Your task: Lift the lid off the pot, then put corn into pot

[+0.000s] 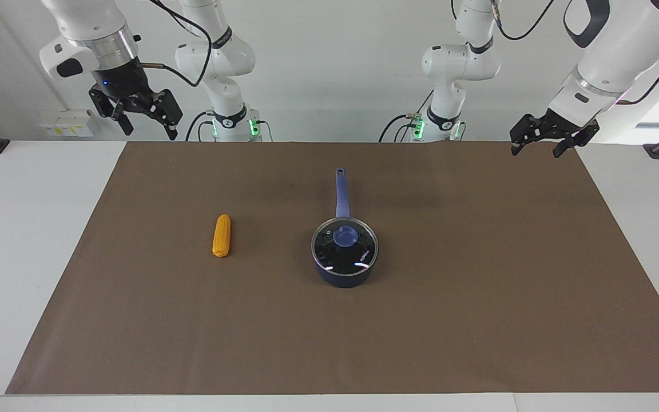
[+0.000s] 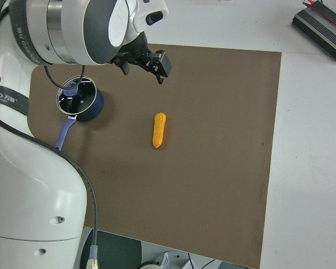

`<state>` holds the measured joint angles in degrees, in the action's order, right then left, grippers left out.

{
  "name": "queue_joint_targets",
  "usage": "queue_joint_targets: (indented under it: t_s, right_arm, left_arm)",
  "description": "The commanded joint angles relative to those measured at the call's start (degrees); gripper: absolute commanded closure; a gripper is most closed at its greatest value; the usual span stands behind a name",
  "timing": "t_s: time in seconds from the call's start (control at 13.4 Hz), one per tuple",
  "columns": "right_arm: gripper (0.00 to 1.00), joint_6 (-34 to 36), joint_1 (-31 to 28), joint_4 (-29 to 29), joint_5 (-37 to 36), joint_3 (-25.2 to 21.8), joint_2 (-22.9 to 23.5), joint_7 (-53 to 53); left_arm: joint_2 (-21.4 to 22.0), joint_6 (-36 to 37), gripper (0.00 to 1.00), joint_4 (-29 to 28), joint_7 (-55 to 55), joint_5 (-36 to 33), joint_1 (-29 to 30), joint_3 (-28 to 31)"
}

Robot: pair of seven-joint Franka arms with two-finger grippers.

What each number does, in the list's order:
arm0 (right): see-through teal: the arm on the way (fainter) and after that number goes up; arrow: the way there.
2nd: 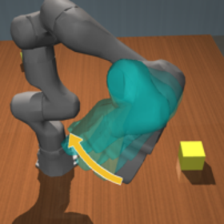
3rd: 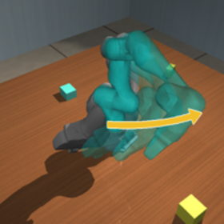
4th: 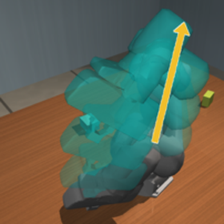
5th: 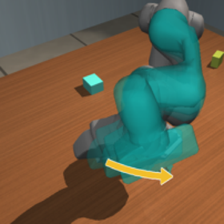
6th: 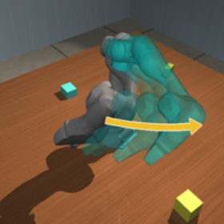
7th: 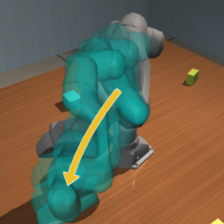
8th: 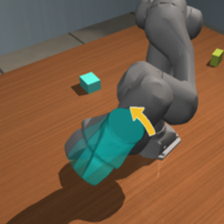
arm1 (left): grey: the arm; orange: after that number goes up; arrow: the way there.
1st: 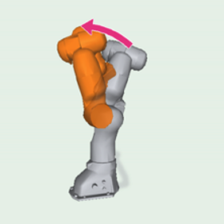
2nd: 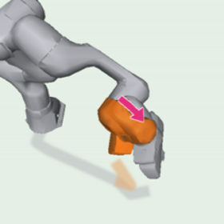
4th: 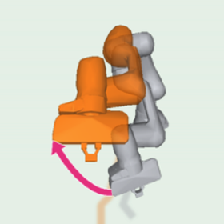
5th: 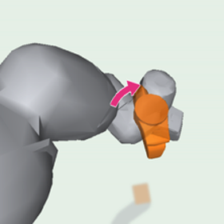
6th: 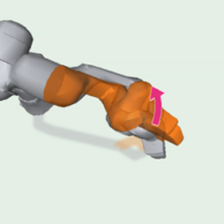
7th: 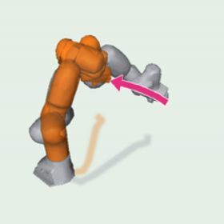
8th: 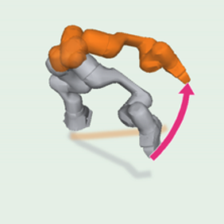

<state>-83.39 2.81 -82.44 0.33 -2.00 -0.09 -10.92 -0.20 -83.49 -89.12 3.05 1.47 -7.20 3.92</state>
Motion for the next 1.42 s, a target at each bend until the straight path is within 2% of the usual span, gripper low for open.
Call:
queue_joint_targets:
  t_s: [0.0,1.35]
  right_arm:
    - [0.00,0.6,-0.2,-1.4,-0.9,0.2,-1.2,1.7]
    - [0.00,0.3,-0.3,-1.5,0.2,0.1,-1.5,0.9]
  left_arm:
    - [-0.7,1.1,0.00,1.4,-0.2,-0.3,-0.2,0.2]
    - [-0.7,1.1,0.00,1.4,-0.2,-0.3,-0.2,0.2]
